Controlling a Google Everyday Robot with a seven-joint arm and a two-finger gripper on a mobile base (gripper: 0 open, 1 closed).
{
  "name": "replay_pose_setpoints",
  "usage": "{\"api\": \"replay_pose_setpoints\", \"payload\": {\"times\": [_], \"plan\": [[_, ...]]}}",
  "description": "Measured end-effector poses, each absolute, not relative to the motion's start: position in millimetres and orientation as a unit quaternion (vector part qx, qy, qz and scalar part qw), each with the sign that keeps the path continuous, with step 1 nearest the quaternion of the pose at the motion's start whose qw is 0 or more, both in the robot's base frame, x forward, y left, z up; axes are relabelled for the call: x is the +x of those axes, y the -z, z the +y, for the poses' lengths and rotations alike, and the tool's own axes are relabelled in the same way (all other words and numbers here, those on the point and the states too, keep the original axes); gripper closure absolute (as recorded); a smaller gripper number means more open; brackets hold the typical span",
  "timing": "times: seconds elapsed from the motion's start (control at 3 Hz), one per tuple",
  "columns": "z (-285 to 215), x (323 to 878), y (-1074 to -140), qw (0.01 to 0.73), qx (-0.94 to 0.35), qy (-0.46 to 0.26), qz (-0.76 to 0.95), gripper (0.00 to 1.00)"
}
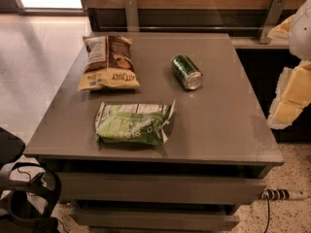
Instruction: Place green can upright
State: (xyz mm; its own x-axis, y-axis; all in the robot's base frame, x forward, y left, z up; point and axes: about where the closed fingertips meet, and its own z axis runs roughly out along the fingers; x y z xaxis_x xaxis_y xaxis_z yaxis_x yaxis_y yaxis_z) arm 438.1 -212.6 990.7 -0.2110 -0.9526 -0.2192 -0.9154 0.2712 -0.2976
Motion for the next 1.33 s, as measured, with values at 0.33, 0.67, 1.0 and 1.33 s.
{"api": "replay_pose_setpoints", "payload": {"times": [0.33,0.67,1.0,1.33], "plan": [[-213,438,-991,0.181,-0.601,0.052,0.776,0.0],[-213,446,-997,0.185,-0.595,0.05,0.78,0.0],[-211,467,-1005,0.191,-0.575,0.032,0.795,0.0],[-196,504,-1015,0.199,-0.532,0.0,0.823,0.0]]}}
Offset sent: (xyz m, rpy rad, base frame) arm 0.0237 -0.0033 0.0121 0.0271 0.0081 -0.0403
